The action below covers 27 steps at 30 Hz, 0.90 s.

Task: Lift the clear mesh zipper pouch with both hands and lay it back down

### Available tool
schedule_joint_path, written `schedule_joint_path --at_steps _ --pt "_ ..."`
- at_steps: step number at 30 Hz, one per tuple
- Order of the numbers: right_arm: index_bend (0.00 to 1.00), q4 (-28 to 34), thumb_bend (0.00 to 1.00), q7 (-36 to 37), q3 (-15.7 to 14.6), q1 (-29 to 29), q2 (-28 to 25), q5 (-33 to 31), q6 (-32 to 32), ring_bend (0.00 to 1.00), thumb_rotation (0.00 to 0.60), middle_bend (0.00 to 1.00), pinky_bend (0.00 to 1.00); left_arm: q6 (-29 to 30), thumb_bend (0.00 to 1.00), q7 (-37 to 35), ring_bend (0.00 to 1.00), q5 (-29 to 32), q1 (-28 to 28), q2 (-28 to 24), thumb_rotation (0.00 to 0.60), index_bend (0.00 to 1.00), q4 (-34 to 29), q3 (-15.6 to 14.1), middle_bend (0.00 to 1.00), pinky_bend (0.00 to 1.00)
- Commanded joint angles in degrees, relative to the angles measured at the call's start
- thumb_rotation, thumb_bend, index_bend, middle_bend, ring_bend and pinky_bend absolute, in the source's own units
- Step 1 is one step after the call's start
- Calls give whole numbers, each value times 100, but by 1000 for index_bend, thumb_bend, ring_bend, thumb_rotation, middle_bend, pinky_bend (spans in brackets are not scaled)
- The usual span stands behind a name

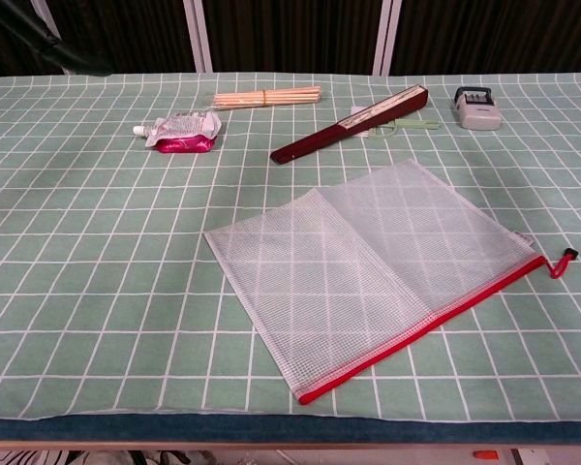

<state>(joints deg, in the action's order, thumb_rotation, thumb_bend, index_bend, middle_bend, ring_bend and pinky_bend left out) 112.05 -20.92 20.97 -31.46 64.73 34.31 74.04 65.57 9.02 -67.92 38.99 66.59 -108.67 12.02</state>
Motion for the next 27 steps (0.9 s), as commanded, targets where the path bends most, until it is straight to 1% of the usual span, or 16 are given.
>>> schedule_joint_path --at_steps 1,2,4,6,9,11,13,17,20,22,24,27 --pt "0 97 216 62 -177 139 -127 233 -40 153 600 164 267 186 132 42 0 -200 -243 -179 600 257 -103 -219 0 0" --pt "0 120 205 80 -247 190 -168 328 -56 145 600 155 264 262 132 59 0 -268 -342 -246 600 245 -123 -305 0 0" --pt "0 153 172 183 -477 365 -290 718 -95 131 600 135 261 530 131 72 0 -535 -650 -442 600 200 -157 -555 0 0" --pt "0 112 148 298 -672 519 -364 1098 -100 114 600 109 256 738 132 55 0 -719 -886 -568 600 151 -106 -730 0 0" --pt "0 -80 126 592 -1026 838 -471 1822 -33 72 600 50 245 1119 131 -61 0 -861 -1366 -759 600 89 70 -1034 0 0" --pt "0 -227 119 811 -1205 1028 -531 2195 26 36 600 15 233 1318 132 -194 0 -925 -1615 -828 600 60 190 -1165 0 0" --pt "0 -440 113 1072 -1391 1253 -589 2593 143 4 600 0 214 1603 132 -333 0 -967 -1944 -876 600 33 415 -1314 0 0" --pt "0 -958 108 1453 -1622 1650 -528 3212 584 0 600 0 211 2209 132 -675 0 -1050 -2501 -778 600 0 879 -1431 0 0" --pt "0 -1303 108 1761 -1715 1877 -469 3460 792 0 600 0 211 2487 131 -869 0 -1026 -2813 -659 600 0 1195 -1467 0 0" --pt "0 -1480 108 1973 -1733 1993 -423 3544 884 0 600 0 211 2568 131 -950 0 -1000 -2955 -591 600 0 1368 -1484 0 0" --pt "0 -1587 107 2164 -1715 2072 -379 3617 962 0 600 0 211 2628 131 -1034 0 -988 -3059 -513 600 0 1548 -1472 0 0" --pt "0 -1813 108 2259 -1667 2152 -236 3727 1098 0 600 0 211 2748 132 -1219 0 -946 -3136 -403 600 0 1716 -1295 0 0"
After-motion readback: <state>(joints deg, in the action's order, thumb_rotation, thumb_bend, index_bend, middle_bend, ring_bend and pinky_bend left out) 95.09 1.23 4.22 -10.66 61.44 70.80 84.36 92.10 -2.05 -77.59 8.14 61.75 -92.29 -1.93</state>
